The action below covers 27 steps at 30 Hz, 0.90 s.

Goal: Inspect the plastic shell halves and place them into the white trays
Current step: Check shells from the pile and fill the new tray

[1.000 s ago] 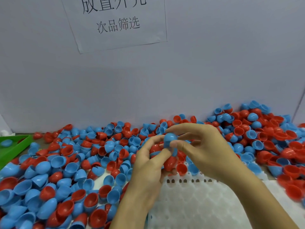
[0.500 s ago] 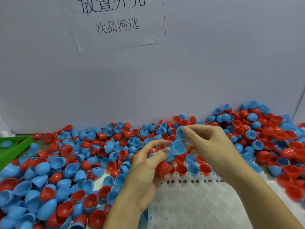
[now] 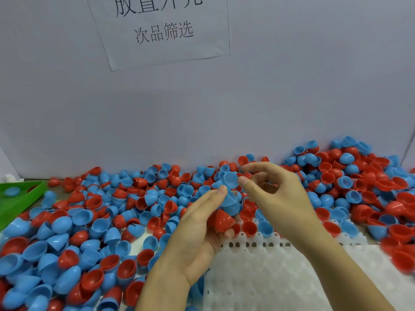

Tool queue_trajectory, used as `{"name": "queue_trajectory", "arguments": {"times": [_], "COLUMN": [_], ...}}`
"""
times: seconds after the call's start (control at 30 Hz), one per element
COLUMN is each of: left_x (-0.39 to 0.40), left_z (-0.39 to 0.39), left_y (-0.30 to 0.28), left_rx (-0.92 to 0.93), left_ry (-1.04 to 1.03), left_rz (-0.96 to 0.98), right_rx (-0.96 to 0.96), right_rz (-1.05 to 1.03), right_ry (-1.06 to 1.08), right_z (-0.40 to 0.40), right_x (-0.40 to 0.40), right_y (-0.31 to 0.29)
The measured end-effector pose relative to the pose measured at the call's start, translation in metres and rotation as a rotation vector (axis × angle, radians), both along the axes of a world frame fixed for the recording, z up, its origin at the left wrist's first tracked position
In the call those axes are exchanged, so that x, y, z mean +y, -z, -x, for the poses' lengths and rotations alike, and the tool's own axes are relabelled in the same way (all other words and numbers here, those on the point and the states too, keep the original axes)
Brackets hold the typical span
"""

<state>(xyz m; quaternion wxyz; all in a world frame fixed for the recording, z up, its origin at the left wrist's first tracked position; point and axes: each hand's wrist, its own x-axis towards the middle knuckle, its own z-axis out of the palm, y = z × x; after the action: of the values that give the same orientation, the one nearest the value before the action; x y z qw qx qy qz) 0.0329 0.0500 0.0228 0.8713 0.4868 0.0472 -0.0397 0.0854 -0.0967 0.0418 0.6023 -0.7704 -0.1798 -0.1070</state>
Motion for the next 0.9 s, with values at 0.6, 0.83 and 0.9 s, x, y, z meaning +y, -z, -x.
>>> {"name": "queue_trajectory", "arguments": {"times": [0.6,0.83,0.9], "left_x": [0.037,0.036,0.036], "left_z": [-0.006,-0.006,-0.007], "left_y": [0.008,0.009,0.009], "left_rx": [-0.036,-0.062,-0.071], "left_ry": [-0.372,-0.348,-0.329], "left_rz": [-0.196,-0.203,-0.178], "right_rx": [0.018,-0.06,-0.055], "right_rz": [0.808,1.223,1.244], "right_ry": [-0.038,-0.081,-0.076], "right_z": [0.016,0.038,0.037], "right_x": [0.025,0.055,0.055], "right_y": [0.008,0.032,0.033]}}
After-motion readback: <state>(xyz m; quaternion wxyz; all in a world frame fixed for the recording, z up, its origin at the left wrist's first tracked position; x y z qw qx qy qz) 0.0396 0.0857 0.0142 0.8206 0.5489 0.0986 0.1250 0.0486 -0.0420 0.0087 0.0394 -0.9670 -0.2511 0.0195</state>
